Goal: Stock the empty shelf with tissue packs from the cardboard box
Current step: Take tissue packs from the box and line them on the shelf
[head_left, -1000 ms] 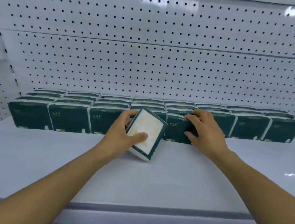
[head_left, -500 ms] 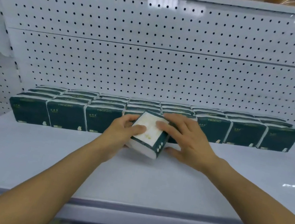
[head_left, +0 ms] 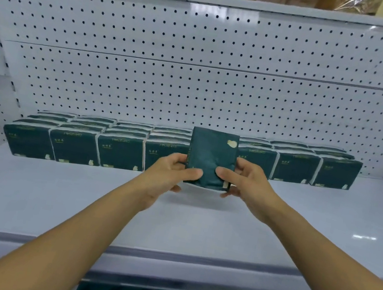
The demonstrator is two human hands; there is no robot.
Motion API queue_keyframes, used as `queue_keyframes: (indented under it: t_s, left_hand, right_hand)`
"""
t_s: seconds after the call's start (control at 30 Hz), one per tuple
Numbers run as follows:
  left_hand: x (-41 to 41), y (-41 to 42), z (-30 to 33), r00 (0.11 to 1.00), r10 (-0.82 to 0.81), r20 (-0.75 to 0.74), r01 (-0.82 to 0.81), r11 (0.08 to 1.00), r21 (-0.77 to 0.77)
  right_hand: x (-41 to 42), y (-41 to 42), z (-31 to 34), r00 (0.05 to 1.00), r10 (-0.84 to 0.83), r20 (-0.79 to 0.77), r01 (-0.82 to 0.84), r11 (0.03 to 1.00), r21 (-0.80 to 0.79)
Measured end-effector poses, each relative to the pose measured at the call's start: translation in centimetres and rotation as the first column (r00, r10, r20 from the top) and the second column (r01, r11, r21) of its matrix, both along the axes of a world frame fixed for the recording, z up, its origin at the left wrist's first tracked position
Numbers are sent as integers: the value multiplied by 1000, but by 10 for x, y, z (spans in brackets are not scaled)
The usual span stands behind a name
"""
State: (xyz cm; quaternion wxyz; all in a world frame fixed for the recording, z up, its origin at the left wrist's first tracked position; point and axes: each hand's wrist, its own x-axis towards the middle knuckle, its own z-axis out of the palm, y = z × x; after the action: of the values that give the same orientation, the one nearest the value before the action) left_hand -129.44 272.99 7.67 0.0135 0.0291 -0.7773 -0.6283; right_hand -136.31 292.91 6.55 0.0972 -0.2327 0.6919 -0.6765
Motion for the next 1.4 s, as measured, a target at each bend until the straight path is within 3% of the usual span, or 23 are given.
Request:
queue_keyframes:
  t_s: [0.13, 0.2, 0.27, 0.33, 0.4, 0.43, 0.53, 0.63, 0.73, 0.9, 1.0, 1.13, 1.4]
  left_hand:
    - [0, 16, 5, 999, 3, -50, -1, 999, 33]
    - [-2, 22, 8, 989, 42, -139, -53, 996, -73]
    - [-5, 29, 10, 974, 47, -221, -98, 969, -226]
    - [-8, 37, 9, 964, -28, -265, -74, 927, -367]
    - [-12, 49, 4, 952, -132, -276, -23, 868, -496]
    - [-14, 54, 1, 948, -171, -269, 2, 848, -530]
    - [-23, 66, -10, 944, -212, -254, 58, 862, -503]
    - [-39, 60, -18, 908, -115, -404, -160, 794, -587]
    - [-58, 41, -20, 846, -103, -524, -376, 581, -722]
    - [-93, 21, -25, 905, -171, -389, -362, 173, -916]
    - [-104, 18, -25, 917, -194, -349, -353, 13, -935]
    - [-113, 18, -26, 920, -208, -331, -344, -31, -938]
    - [-120, 18, -31, 915, -210, -345, -353, -4, -936]
  right_hand:
    - [4, 13, 2, 1000, -10, 4, 10, 1000, -8]
    - [4, 22, 1, 975, -154, -160, 170, 981, 89]
    - [5, 34, 4, 830, -244, -502, 365, 917, 158]
    - [2, 47, 5, 546, -82, -834, 475, 850, 228]
    - [-4, 60, 0, 339, 129, -932, 519, 800, 300]
    - [-6, 65, -6, 318, 178, -931, 523, 786, 329]
    - [-12, 83, -25, 366, 168, -915, 556, 749, 360]
    - [-23, 102, -30, 415, 74, -907, 642, 683, 349]
    - [-40, 110, -29, 465, 8, -885, 684, 632, 364]
    - [-64, 99, -29, 521, 37, -853, 665, 609, 433]
    - [-79, 89, -29, 508, 8, -861, 686, 600, 411]
    - [-96, 76, -34, 475, -2, -880, 723, 571, 389]
    - [-110, 68, -41, 337, -5, -941, 795, 538, 282]
